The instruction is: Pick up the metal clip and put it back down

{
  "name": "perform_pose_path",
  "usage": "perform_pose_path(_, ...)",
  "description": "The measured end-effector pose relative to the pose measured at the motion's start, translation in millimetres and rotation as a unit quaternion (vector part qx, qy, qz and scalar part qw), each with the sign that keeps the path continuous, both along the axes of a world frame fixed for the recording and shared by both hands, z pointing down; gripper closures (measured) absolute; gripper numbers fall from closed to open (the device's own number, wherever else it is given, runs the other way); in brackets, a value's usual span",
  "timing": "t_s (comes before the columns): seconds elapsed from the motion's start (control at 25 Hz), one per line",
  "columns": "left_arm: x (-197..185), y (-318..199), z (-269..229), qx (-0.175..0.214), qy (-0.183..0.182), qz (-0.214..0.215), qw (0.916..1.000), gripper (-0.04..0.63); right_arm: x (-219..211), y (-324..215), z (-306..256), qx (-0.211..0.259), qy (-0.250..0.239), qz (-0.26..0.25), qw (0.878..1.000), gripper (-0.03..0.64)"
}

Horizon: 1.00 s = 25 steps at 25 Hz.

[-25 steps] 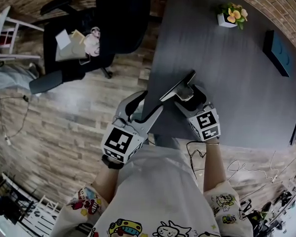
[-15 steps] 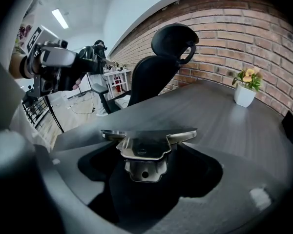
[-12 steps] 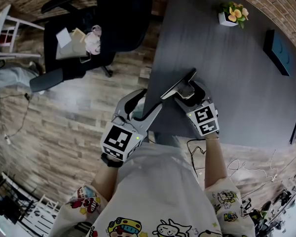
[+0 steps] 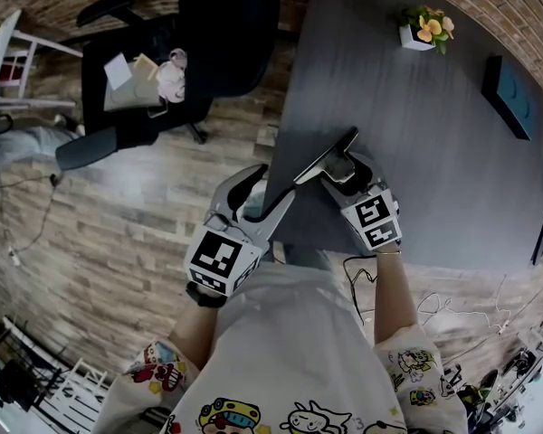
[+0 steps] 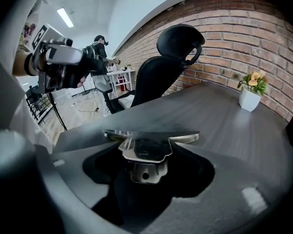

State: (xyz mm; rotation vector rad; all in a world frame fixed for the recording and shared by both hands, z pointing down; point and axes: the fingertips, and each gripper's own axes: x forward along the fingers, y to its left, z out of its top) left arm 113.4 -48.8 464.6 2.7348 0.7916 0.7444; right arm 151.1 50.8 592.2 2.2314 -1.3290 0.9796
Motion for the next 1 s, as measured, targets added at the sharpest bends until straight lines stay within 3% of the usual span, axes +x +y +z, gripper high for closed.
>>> perform_pose_path(0.4, 0.0, -5.0, -3.6, 0.006, 0.007, -0.006, 0.9999, 0.370, 0.5, 3.1, 0.3, -0.004, 0.004, 0.004, 1.000, 0.330)
perform_pose_path(1.0, 3.6, -18.4, -28.3, 0.012, 0.044, -0.017, 0.9988, 0.385, 12.1, 14.4, -43.8, 0.013, 0.051, 0.042, 0.998, 0.330)
